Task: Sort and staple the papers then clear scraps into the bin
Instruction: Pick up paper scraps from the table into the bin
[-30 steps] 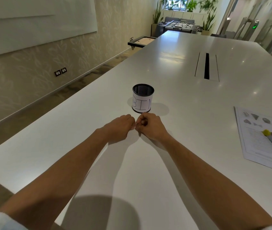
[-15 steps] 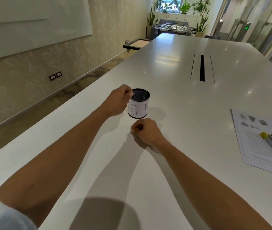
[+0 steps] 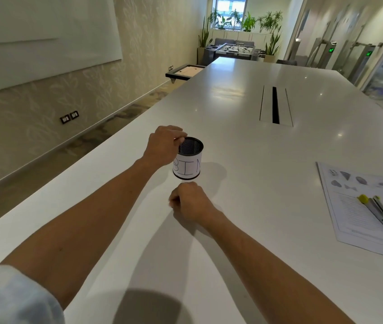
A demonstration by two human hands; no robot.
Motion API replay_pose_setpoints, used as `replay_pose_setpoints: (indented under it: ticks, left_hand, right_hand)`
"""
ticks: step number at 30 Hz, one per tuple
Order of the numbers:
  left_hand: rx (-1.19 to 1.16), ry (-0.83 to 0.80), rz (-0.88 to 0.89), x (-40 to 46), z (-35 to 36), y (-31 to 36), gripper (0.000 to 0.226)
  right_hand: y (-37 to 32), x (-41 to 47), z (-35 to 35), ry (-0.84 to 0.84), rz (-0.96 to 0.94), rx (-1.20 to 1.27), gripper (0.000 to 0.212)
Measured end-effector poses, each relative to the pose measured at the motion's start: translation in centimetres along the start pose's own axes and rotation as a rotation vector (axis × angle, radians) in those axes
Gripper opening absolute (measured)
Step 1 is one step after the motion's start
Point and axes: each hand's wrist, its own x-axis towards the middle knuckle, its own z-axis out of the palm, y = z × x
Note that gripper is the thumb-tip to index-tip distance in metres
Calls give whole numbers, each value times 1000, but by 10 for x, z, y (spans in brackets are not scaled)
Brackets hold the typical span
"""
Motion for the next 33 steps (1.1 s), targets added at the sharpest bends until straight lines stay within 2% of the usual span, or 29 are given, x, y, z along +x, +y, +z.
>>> replay_pose_setpoints:
  ticks: [6,11,16,21,23,26,29,30,33]
  left_hand:
    - [-103,190,-126,-41,2,-19,27]
    - [-68,138,-276,-94,12,-42,26]
    - [128,-28,-196,-127,20,-54,29]
    - [154,-25,-160,-136,20,-53,28]
    - [159,-17,-139,-137,19,-53,27]
    - [171,-7,-113,-138,18,-54,25]
    - [181,-6,-108,-138,18,-54,25]
    - [179,-4,-105,-138,18,-54,24]
    - [177,-16,-100,-137,18,-54,24]
  right_hand:
    - [-5,0,1,17,7,-51,17]
    - [-10,1,0,7,20,-103,17]
    - [-13,-5,1,-4,1,-221,15]
    - [-18,-13,9,53,-68,-396,23]
    - [-19,-13,13,62,-75,-442,18]
    - [-18,-10,16,84,-50,-487,22]
    - [-14,-10,15,69,4,-422,19]
    - [-12,-9,13,50,34,-379,23]
    - [-8,-5,1,28,157,-113,30]
